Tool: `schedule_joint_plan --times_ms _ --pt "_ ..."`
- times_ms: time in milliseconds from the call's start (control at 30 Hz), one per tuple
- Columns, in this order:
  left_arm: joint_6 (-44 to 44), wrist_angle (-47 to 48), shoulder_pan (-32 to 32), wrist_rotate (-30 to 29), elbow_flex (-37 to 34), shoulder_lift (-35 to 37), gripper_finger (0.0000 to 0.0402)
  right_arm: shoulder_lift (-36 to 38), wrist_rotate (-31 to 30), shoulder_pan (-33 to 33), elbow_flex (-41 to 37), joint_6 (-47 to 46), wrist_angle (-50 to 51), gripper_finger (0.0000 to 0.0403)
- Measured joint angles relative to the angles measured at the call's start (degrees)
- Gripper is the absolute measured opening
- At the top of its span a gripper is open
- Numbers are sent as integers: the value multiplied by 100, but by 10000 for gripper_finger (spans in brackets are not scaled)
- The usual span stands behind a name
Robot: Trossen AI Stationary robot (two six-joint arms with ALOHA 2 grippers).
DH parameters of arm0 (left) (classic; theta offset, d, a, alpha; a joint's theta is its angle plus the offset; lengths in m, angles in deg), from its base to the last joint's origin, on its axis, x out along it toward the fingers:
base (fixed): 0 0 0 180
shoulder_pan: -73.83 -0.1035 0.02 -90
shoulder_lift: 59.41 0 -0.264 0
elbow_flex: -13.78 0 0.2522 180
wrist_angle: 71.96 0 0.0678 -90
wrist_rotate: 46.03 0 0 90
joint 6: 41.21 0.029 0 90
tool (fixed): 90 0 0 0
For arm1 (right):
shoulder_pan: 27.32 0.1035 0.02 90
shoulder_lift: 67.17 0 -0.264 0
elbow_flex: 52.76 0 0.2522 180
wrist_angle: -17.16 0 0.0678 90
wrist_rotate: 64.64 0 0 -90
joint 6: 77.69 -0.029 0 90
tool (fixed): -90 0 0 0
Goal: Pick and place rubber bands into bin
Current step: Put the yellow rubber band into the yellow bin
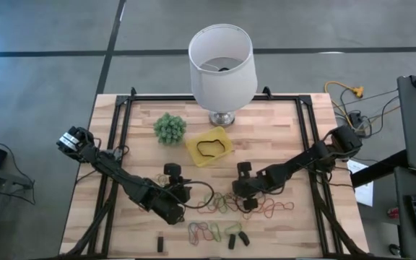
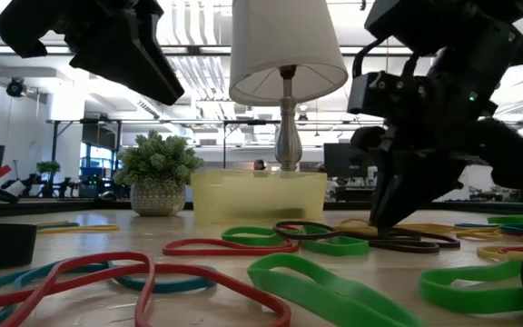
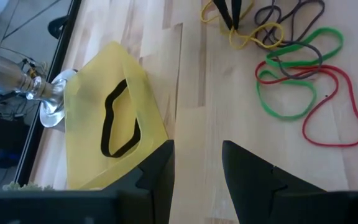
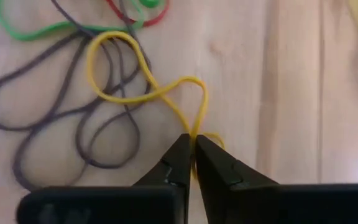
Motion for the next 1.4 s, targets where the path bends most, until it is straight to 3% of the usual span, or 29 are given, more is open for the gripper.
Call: schedule_joint_plan --times_ms 167,467,600,767,967,1400 --pt "-17 12 0 0 -19 9 118 239 -383 54 47 56 17 9" --pt "-40 51 3 3 -31 9 118 855 -114 145 350 135 146 9" --pt "-45 57 7 5 -54 9 118 985 -72 149 583 -445 1350 9" --pt "-89 45 9 13 -54 9 118 917 -730 147 523 -1665 2937 9" --pt "-157 44 9 13 -54 9 118 917 -829 148 173 -2221 2689 12" --pt "-183 46 9 16 -69 9 118 917 -910 163 131 -1608 2460 137"
